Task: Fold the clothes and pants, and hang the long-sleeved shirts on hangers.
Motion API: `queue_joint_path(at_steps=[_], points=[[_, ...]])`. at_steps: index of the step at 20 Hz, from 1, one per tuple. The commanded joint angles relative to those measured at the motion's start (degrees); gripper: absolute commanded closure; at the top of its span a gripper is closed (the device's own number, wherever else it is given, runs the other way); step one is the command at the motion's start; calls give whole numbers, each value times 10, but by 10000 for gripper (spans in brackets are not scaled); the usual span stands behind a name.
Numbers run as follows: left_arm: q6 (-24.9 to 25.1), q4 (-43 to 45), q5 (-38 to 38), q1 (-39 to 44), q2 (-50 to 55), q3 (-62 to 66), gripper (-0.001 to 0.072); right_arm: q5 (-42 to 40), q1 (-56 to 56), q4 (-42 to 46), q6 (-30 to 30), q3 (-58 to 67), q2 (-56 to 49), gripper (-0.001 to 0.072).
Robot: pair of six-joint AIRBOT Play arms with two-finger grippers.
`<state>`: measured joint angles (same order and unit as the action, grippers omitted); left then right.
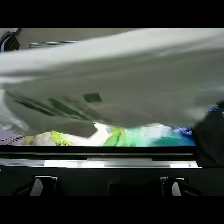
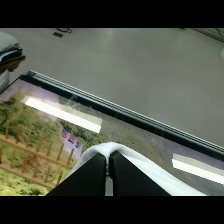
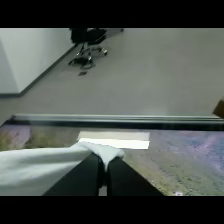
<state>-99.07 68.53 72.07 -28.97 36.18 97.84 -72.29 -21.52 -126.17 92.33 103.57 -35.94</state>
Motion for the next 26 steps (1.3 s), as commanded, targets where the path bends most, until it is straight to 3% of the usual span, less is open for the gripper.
queue_joint_path(at_steps=[1, 5, 9, 14, 19, 23, 26], points=[[-2, 40, 41, 2, 12, 10, 694, 4, -1, 85, -75, 16, 2, 677], [48, -2, 55, 3, 116, 10, 694, -97, -1, 54, -133, 14, -124, 676], [98, 7, 49, 76, 298, 10, 694, -147, 43, 50, -114, 14, -310, 676], [117, 42, -52, 178, 531, 10, 694, -70, 155, 182, -90, 14, -530, 676], [117, 45, -188, 237, 696, 65, 694, 78, 167, 193, -124, 14, -676, 676], [117, 50, -196, 247, 772, 136, 693, 159, 164, 194, -142, 14, -711, 676], [117, 55, -152, 243, 769, 137, 693, 117, 164, 203, -141, 15, -711, 676]])
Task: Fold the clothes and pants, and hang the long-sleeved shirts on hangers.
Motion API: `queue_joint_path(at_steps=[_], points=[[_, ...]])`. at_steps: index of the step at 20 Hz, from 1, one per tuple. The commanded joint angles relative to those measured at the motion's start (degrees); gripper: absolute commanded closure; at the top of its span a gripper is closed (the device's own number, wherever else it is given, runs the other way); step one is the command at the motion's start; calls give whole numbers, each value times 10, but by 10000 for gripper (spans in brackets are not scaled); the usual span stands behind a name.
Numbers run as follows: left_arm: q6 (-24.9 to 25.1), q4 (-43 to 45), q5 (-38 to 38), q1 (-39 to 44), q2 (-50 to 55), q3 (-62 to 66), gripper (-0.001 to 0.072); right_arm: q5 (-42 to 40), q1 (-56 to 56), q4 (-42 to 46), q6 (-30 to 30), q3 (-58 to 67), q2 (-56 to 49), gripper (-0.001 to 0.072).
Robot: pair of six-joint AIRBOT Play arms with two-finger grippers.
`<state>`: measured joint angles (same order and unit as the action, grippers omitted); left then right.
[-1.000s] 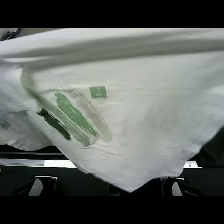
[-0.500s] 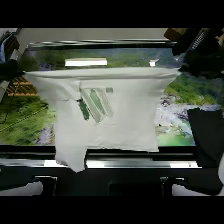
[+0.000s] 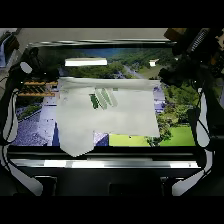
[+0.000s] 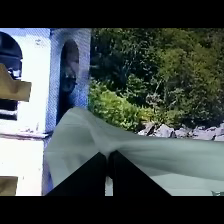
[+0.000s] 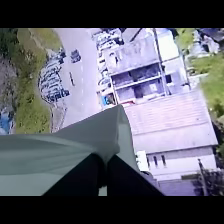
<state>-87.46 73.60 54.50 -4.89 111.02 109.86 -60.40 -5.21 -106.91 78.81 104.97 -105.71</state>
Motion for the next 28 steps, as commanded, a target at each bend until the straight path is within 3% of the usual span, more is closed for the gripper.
queue_joint_path(at_steps=[1, 5, 8, 24, 25, 27, 28], points=[[1, 4, 56, 2, 18, 16, 693, -31, 1, 15, -6, 1, -12, 675], [12, 10, 207, 2, 17, 16, 693, -135, 1, 26, -5, 1, -12, 675], [11, 43, 261, 2, 19, 16, 693, -174, 2, 26, -4, 1, -17, 675], [11, 47, 277, 7, 62, 16, 679, -255, 2, 1, -4, 0, -84, 663], [9, 47, 277, 7, 63, 16, 600, -256, 2, -7, -4, 0, -88, 584], [9, 47, 277, 6, 60, 16, 325, -263, 2, -31, 0, 0, -92, 337], [9, 47, 280, 3, 54, 16, 235, -272, 2, -38, 12, 0, -90, 285]])
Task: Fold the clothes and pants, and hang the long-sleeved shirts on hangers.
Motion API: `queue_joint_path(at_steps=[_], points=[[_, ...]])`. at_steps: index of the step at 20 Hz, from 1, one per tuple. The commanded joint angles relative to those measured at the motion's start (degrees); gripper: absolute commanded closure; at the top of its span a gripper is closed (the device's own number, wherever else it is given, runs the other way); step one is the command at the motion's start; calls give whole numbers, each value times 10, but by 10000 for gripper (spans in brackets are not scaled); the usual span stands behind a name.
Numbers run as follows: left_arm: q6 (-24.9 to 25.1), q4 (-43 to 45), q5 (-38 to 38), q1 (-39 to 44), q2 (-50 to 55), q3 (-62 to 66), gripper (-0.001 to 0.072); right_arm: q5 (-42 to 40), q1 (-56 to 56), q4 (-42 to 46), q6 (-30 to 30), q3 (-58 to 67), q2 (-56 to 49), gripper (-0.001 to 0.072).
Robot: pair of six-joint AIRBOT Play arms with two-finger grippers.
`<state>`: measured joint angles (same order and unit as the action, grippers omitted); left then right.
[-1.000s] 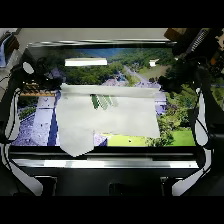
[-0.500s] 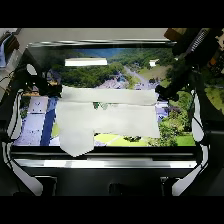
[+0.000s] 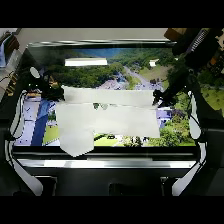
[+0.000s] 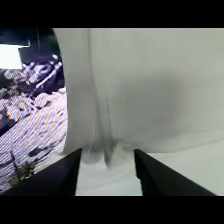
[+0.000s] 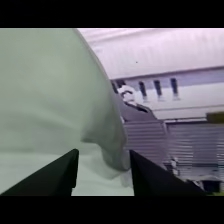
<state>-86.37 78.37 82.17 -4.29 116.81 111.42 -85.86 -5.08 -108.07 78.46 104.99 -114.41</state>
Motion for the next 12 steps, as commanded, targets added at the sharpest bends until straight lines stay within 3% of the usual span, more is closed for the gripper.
queue_joint_path(at_steps=[1, 6, 12], points=[[-1, 0, 10, -7, -14, 1, 235, -28, 0, -25, 35, 0, 4, 285], [0, -14, 61, -65, -113, -41, 235, -21, -49, 5, 125, 0, 110, 281], [28, -91, -7, -188, -359, -449, 235, -25, -176, -99, 155, -122, 218, 285]])
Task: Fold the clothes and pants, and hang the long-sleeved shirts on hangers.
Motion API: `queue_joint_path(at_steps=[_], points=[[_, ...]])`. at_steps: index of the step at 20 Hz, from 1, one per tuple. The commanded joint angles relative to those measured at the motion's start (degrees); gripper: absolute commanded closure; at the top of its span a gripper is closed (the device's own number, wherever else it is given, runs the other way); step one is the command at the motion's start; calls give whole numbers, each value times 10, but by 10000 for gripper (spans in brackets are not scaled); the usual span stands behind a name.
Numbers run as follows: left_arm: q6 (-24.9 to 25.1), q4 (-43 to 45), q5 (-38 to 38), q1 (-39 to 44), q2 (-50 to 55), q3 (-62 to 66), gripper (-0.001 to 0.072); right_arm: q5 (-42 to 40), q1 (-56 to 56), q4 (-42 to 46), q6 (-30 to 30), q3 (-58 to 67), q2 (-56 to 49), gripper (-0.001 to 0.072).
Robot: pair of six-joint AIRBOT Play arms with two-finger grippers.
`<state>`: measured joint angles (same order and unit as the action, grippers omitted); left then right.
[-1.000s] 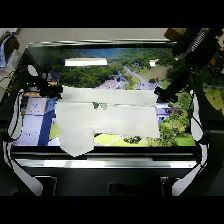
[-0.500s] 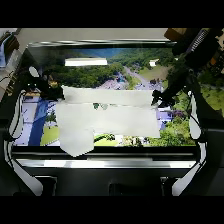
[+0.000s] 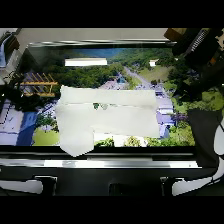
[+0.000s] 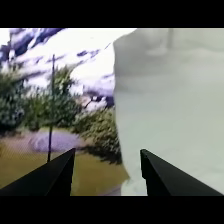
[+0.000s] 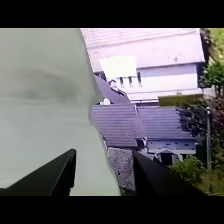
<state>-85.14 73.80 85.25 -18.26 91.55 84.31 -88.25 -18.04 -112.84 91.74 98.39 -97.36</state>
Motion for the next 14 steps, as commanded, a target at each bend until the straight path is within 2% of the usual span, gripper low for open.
queue_joint_path(at_steps=[1, 4, 6, 10, 14], points=[[30, -70, -62, -56, -145, -251, 235, 0, -49, -52, 22, -76, 61, 288], [79, -149, -127, -55, -214, -412, 235, -3, -49, -57, 21, -116, 85, 288], [111, -187, -154, -55, -221, -480, 235, -13, -49, -57, 21, -120, 92, 289], [146, -234, -165, -54, -219, -544, 235, -12, -49, -57, 19, -121, 115, 290], [147, -243, -177, -48, -219, -569, 235, -11, -49, -56, 19, -121, 130, 290]])
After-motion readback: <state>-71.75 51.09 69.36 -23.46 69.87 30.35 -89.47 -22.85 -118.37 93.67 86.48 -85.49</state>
